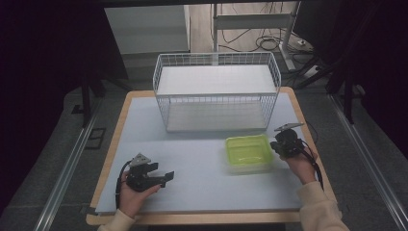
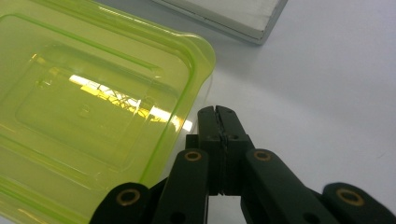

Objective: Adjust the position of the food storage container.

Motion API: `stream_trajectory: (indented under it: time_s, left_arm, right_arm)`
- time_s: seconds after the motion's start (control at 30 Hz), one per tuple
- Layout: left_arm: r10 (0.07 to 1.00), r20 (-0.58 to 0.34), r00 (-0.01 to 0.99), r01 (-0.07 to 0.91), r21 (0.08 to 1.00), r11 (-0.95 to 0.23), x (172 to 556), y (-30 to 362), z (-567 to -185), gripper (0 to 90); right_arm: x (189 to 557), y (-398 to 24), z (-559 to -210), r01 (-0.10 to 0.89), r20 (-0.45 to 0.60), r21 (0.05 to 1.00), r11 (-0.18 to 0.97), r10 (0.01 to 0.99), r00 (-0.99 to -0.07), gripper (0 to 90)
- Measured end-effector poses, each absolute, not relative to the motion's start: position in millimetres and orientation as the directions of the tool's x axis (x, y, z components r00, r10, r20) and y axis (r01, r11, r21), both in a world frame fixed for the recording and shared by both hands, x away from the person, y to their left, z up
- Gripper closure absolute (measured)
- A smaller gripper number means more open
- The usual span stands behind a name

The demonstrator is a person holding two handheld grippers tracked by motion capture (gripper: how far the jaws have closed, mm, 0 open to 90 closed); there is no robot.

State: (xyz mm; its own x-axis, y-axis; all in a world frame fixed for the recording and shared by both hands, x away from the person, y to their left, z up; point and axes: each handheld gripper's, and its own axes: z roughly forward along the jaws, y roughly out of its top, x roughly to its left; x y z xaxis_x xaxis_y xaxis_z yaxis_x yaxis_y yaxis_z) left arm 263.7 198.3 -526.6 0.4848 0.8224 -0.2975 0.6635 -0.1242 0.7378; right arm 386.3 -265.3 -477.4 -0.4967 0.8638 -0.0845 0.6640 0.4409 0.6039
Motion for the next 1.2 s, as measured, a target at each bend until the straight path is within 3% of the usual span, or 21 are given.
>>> stream_trajectory:
  time_s: [0.6, 1.2]
  left_arm:
    - [0.820, -0.297, 0.489, 0.662, 0.738, -0.127, 264, 198, -527, 18.8]
    - [0.818, -0.297, 0.493, 0.662, 0.738, -0.131, 264, 198, -527, 18.9]
  right_arm:
    - [384, -254, -480, 0.658, -0.061, 0.605, 0.449, 0.850, -0.523, 90.0]
    - [372, -220, -488, 0.625, -0.029, 0.590, 0.511, 0.787, -0.616, 90.0]
